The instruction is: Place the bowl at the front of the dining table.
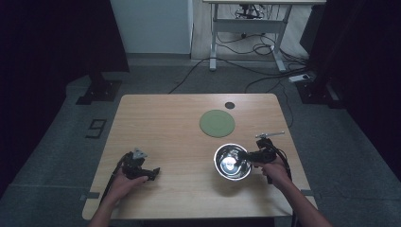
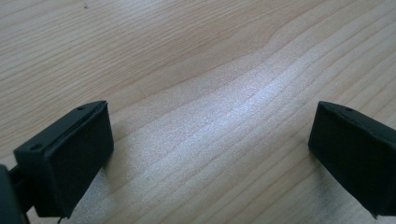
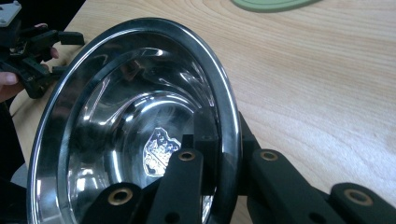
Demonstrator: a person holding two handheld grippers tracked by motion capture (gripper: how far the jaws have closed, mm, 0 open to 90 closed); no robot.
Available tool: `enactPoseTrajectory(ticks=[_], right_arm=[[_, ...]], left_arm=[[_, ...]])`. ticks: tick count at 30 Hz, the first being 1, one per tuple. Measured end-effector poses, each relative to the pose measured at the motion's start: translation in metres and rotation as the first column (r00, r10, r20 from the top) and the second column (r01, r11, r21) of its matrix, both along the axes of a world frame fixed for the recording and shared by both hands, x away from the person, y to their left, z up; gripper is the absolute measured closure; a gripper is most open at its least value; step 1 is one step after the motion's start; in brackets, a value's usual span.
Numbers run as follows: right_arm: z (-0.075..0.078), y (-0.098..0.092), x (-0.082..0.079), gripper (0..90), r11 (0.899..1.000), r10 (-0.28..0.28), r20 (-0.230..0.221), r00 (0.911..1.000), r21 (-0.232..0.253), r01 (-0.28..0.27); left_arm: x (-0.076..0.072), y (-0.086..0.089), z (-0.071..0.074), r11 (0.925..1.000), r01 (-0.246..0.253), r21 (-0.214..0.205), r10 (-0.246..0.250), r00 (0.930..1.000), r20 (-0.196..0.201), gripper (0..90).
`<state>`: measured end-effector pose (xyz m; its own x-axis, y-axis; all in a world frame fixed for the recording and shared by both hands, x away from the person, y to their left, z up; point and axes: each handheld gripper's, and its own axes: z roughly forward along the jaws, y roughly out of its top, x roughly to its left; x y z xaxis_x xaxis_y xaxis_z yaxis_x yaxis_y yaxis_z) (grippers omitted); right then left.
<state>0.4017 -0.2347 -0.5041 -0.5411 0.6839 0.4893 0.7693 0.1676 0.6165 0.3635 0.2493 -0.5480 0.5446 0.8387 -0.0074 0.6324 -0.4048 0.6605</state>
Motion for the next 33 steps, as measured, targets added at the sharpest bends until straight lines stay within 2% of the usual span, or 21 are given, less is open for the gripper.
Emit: enactPoseTrajectory(ticks=[7, 16, 33], right_arm=[[0.002, 0.010, 0.007, 86.3, 1.000, 0.006, -0.002, 1.0000, -0.012, -0.006], [0.007, 0.018, 0.015, 86.3, 1.000, -0.018, 0.009, 0.9998, -0.009, 0.018], [0.014, 0.021, 0.029, 86.4, 0.998, -0.070, 0.043, 0.9966, -0.003, 0.070]], left_arm=[[-0.001, 0.000, 0.000, 1.0000, 0.003, 0.000, -0.003, 1.0000, 0.001, 0.1], [-0.001, -0.001, 0.000, 1.0000, 0.004, -0.001, -0.004, 1.0000, 0.001, 0.1], [-0.001, -0.001, 0.000, 1.0000, 0.005, -0.001, -0.005, 1.0000, 0.000, 0.1]])
